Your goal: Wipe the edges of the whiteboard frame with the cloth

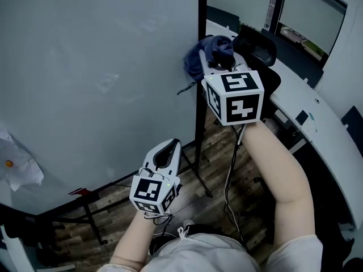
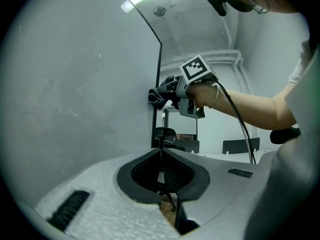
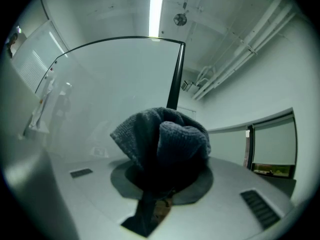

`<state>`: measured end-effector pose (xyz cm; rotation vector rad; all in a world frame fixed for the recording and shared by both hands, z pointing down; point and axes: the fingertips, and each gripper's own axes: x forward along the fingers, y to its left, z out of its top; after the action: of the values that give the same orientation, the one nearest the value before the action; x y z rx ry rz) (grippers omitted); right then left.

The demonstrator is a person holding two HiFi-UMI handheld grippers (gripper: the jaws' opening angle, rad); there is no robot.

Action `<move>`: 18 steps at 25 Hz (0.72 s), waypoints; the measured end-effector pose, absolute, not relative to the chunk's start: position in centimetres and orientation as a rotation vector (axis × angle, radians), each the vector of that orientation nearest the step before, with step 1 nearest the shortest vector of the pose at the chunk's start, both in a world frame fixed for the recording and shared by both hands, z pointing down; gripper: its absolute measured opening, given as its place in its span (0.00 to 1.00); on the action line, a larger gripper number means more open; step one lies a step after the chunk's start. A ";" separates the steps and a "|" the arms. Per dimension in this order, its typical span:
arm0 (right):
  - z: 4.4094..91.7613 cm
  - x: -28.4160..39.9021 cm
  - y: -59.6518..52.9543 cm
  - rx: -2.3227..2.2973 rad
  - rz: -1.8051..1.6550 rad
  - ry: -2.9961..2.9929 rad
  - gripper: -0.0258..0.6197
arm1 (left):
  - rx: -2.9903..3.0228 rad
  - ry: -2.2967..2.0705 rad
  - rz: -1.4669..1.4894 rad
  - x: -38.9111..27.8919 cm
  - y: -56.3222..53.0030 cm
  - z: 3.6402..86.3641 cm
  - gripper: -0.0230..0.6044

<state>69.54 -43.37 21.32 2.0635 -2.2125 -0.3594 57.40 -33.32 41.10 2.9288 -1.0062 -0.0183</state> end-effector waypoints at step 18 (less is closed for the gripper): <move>35.4 70.2 -43.9 2.001 -0.129 -2.123 0.16 | 2.866 -0.950 0.137 58.3 -33.8 46.9 0.08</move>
<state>70.17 -43.86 35.36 2.0008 -2.1228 -0.1290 58.26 -33.76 46.94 2.8658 -0.9497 0.1367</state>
